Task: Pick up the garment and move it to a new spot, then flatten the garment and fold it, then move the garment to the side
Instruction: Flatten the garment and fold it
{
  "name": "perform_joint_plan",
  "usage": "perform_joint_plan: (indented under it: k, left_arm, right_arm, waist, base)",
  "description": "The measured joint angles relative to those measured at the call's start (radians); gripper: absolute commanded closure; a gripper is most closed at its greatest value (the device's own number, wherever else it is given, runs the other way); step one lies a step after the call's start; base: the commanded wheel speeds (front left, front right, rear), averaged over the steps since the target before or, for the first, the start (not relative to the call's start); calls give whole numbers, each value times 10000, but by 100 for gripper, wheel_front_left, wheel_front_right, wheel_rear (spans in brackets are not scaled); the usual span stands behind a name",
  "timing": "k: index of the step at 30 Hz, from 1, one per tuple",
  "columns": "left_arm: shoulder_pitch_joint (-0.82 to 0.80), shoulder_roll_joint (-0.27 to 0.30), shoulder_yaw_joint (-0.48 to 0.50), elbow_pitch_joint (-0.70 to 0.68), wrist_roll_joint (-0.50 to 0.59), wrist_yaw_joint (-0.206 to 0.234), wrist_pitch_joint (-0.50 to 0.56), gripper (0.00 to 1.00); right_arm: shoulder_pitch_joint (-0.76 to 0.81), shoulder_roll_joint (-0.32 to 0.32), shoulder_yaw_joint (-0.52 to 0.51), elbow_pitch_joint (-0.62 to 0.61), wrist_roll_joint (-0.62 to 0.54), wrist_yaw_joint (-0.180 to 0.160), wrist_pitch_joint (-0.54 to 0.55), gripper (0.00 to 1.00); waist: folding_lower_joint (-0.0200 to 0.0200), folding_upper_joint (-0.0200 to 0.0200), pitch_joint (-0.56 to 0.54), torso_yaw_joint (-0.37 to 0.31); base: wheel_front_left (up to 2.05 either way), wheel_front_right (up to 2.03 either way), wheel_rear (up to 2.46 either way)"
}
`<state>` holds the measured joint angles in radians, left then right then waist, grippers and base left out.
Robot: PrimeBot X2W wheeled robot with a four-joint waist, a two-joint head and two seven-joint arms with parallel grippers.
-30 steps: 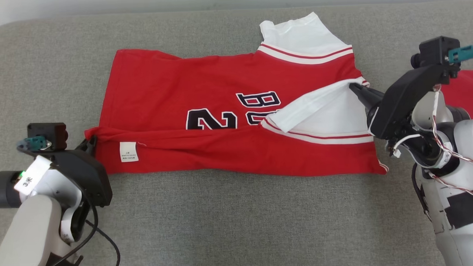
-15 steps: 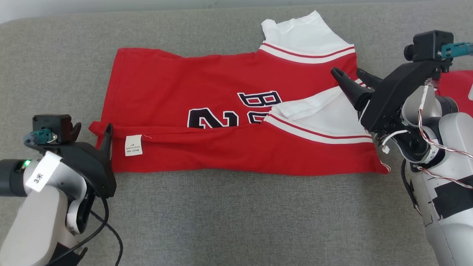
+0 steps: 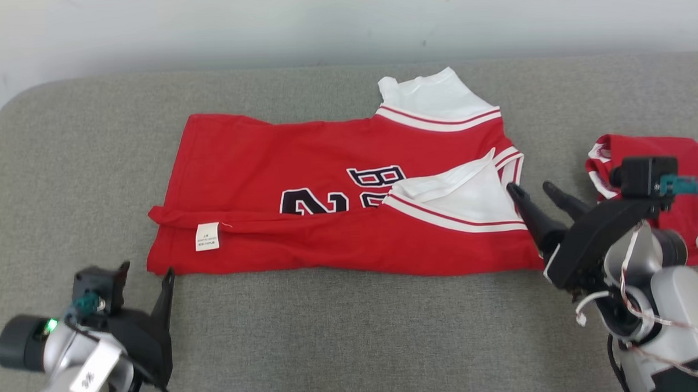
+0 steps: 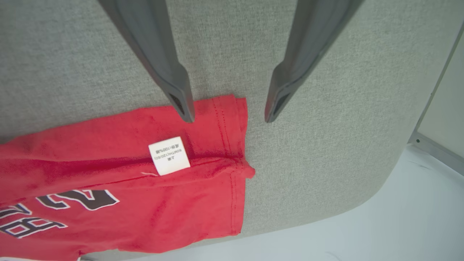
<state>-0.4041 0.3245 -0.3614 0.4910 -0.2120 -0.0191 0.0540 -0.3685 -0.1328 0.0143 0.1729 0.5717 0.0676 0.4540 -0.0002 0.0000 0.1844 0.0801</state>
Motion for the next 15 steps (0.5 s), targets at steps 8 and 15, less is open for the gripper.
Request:
perform_joint_plan:
  k: [8, 15]
  left_arm:
    - [716, 153, -150, -274, 100, 19, -207, 0]
    - [702, 102, -173, -322, 109, 100, -286, 0]
  right_arm:
    - [1564, 65, -121, -568, -211, -100, -523, 0]
    - [1835, 178, -94, -407, -326, -215, -773, 0]
  waist:
    - [0, 0, -253, -236]
    - [0, 0, 126, -307]
  base:
    - [0, 0, 0]
    - [0, 0, 0]
